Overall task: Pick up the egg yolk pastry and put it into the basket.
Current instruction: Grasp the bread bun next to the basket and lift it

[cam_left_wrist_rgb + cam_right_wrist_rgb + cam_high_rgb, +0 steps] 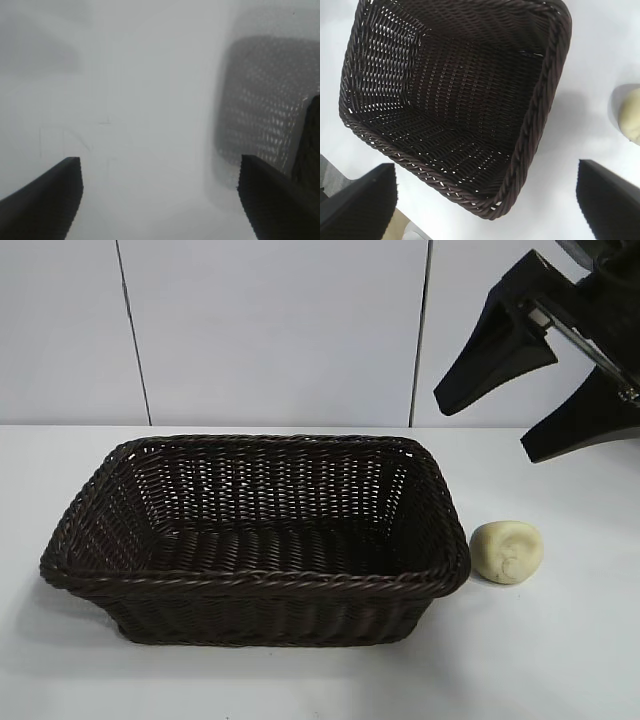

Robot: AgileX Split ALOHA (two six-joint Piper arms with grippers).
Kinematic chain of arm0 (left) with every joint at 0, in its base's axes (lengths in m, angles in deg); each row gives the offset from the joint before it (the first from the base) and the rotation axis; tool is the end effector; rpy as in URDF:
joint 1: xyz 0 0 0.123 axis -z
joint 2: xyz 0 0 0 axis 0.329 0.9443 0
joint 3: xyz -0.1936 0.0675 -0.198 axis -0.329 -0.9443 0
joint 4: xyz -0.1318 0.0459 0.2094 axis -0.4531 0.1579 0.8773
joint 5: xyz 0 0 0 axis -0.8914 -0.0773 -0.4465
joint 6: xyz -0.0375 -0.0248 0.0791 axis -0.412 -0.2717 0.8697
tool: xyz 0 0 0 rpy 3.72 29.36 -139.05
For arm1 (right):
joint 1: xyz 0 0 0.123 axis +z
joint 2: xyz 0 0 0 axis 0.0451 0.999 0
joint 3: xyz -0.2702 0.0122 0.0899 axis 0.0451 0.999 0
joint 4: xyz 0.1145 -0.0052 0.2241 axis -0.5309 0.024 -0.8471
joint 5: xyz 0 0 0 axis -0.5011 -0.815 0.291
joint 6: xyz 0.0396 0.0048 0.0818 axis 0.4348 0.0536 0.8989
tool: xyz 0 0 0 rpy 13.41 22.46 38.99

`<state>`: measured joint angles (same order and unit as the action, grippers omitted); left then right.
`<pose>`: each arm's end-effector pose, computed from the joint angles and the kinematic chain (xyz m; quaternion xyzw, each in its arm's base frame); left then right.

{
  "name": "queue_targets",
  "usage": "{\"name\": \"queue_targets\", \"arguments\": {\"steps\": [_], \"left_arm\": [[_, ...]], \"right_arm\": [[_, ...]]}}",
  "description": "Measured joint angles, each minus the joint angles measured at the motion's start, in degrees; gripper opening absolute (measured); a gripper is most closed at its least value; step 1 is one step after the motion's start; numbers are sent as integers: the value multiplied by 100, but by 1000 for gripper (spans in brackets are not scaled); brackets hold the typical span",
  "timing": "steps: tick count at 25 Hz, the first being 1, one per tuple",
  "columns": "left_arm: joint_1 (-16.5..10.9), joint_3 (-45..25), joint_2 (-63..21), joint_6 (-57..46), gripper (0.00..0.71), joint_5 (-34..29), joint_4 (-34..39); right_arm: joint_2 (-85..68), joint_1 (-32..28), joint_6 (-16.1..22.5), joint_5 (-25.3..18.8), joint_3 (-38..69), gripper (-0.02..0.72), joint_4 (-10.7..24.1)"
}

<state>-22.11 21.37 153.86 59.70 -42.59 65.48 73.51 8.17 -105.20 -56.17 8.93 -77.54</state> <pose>0.3589 0.0137 0.2627 -0.0204 0.9966 -0.0222 0.0765 0.2752 0.0747 0.2543 -0.1190 0.9312 0.2726 0.2108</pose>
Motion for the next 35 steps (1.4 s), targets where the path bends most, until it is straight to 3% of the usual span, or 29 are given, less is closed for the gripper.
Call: {"name": "queue_targets", "arguments": {"steps": [5, 9, 20, 29, 35], "left_arm": [[0, 0, -724, 10, 615, -252, 90], [0, -403, -1672, 81, 615, -280, 109], [0, -2987, -4974, 157, 615, -341, 268], [0, -4973, -7252, 140, 615, 29, 241], [0, -5558, -8239, 140, 615, 314, 207]], "right_arm": [[0, 0, 0, 0, 0, 695, -5], [0, 0, 0, 0, 0, 695, -1], [0, 0, 0, 0, 0, 695, -1], [0, 0, 0, 0, 0, 695, -1], [0, 0, 0, 0, 0, 695, 1]]}}
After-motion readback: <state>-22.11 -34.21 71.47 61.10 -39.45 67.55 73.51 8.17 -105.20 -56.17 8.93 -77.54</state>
